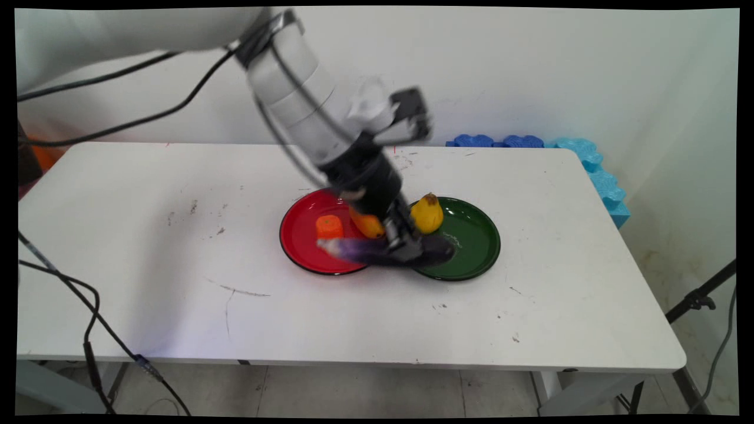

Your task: Place the picked object on the table

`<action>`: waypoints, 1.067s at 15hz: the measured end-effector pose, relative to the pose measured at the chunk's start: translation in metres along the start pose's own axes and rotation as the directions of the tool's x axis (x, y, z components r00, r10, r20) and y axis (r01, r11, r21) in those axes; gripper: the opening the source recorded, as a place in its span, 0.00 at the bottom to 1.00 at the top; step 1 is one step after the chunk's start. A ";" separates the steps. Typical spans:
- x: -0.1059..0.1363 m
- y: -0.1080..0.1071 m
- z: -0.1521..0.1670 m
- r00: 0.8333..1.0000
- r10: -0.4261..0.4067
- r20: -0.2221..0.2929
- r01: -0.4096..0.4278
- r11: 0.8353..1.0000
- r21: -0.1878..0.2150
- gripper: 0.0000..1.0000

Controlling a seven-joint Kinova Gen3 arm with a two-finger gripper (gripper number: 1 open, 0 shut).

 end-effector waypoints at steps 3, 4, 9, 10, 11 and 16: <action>-0.032 0.015 0.017 0.999 0.030 0.016 -0.029 0.999 -0.027 0.00; -0.040 0.018 0.023 0.999 0.033 0.020 -0.032 0.999 -0.031 0.00; -0.076 0.023 0.061 0.999 0.013 0.040 -0.012 0.999 -0.031 0.00; -0.080 0.023 0.068 0.999 0.006 0.040 -0.005 1.000 -0.029 0.00; -0.084 0.022 0.076 0.999 -0.001 0.040 0.002 1.000 -0.026 0.00; -0.097 0.018 0.106 0.999 -0.016 0.032 0.017 1.000 -0.014 0.00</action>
